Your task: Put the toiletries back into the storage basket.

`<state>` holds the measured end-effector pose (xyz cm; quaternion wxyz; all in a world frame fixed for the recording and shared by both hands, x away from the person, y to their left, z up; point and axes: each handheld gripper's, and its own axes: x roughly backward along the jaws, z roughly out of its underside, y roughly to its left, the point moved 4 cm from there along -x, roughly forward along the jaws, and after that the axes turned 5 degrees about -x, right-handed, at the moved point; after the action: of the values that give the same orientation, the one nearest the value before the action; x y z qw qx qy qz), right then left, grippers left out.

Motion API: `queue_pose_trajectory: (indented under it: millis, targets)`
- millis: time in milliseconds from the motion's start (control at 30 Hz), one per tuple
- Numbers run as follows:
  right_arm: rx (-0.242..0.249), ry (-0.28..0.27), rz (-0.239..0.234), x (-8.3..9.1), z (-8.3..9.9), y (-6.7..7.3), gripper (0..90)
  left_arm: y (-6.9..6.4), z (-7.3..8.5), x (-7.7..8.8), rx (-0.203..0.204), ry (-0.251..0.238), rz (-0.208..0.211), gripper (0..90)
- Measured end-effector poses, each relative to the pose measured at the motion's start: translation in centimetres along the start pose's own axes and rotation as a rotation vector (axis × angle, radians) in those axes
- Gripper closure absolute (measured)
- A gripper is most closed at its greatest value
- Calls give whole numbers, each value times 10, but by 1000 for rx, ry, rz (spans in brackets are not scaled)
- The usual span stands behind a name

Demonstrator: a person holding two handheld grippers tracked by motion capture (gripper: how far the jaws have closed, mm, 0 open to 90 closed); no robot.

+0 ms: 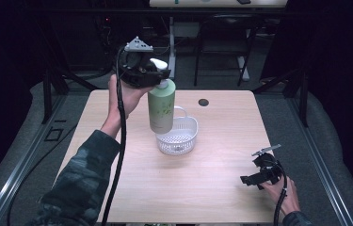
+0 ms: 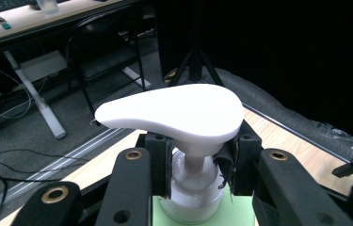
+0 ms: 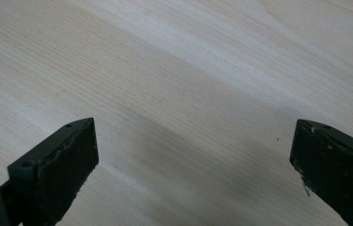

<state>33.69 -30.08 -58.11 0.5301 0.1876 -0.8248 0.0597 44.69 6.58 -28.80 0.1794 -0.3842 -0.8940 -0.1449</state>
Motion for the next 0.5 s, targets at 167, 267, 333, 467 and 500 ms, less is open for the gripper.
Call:
queue_pose_trajectory:
  millis: [167, 267, 333, 467, 500]
  targets:
    - [0, 2, 1, 0, 0, 0, 12, -3, -1, -8, -1, 0, 8, 679]
    - [2, 0, 0, 0, 0, 0, 12, -5, 0, -14, 1, 2, 14, 679]
    - [5, 1, 1, 0, 0, 0, 13, -6, 1, -17, 2, 3, 17, 679]
    - [5, -2, 1, 1, 0, 0, 13, -7, 4, -23, 8, 3, 23, 679]
    - [4, -1, 0, 1, 0, 0, 13, -8, 6, -26, 13, 3, 26, 679]
